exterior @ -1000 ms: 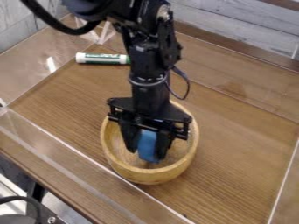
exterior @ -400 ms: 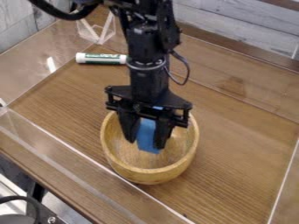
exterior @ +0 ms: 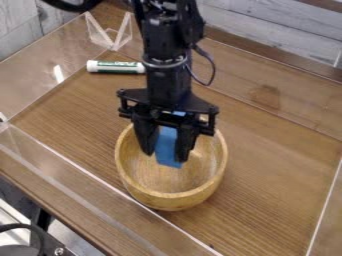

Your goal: Remove the blue block from inside the brown bowl and put it on the table

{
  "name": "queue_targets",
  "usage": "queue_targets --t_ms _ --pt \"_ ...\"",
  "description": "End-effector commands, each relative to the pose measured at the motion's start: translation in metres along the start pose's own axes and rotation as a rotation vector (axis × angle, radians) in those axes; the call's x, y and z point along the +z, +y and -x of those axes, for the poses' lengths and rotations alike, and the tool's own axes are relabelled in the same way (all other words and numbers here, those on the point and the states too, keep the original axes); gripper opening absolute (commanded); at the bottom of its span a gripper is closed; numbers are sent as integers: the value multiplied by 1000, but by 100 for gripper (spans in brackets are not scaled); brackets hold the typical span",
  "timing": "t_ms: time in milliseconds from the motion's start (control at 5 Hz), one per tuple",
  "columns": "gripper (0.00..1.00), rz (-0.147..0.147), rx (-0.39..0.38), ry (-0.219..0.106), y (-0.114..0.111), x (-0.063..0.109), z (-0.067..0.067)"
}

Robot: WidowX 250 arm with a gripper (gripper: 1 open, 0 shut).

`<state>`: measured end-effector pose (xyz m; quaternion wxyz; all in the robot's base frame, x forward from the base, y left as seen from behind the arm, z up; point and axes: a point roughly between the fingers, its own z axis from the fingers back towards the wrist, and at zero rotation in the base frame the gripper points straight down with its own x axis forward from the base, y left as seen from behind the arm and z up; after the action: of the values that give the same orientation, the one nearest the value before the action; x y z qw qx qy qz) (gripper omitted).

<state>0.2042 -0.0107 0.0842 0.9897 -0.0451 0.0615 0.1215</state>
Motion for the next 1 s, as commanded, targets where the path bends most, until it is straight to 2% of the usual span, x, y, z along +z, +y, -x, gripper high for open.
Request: queue_targets --t_ms 0,600,800 --pt "0 20 14 -67 1 21 -8" --pt "0 50 102 -103 17 41 -13" --pt "0 56 148 -124 30 48 -16"
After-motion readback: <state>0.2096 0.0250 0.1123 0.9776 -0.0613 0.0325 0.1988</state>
